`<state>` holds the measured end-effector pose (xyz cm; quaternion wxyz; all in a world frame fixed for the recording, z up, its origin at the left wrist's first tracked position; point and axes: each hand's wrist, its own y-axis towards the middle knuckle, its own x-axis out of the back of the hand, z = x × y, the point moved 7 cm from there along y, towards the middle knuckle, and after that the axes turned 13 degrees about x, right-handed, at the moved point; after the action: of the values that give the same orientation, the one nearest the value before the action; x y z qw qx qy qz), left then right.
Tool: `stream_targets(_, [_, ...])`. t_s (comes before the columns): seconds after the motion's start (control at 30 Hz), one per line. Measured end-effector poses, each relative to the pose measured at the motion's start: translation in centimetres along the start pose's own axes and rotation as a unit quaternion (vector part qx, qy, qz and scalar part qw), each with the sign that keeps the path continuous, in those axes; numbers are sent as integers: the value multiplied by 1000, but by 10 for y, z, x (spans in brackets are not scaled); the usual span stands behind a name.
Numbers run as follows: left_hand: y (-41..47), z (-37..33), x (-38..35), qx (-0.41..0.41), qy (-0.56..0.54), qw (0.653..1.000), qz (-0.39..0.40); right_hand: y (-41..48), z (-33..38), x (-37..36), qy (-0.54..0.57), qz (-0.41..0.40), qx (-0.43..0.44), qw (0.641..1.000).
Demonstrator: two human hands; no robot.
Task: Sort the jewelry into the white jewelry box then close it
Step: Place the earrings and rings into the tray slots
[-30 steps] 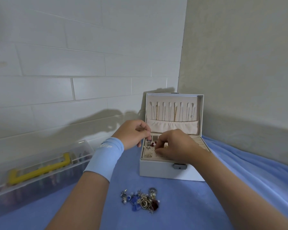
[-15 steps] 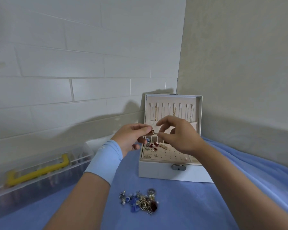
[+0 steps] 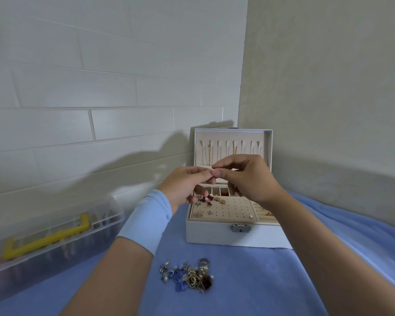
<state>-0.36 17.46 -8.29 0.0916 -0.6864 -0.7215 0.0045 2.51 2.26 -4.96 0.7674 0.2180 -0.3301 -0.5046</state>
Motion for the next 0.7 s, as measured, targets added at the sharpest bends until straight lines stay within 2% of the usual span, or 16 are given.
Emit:
stream_targets(0.13, [1,2,-9,29,-73,994,81,-2,-5,-2,94,11,-56,994])
stream_targets(0.2, [1,4,-11,48,-97,990,94,-4,-4,-4,107,22,-70,992])
stream_targets(0.3, [2,5,-10,63,-113,988,84,-3,-2,-4,80,14,-64,995])
stream_targets(0.43, [4,2,-5,39,-63,996,45,1,-2,2,34,-18,-26,999])
stream_targets(0.5, [2,-4,-2,10,-8,1000,11,1,-4,5,-1,-20,-18,1000])
stream_targets(0.57, [-1,-10,4,-41,106,991,-64,0,-9,7,-76,-2,-25,997])
stream_targets(0.63, [-2,-14,8,-103,264,947,-151,-3,-17,5,-176,32,-33,983])
stream_targets(0.7, [-1,-9,8,-114,366,904,-187,-6,-27,-1,-241,69,-40,967])
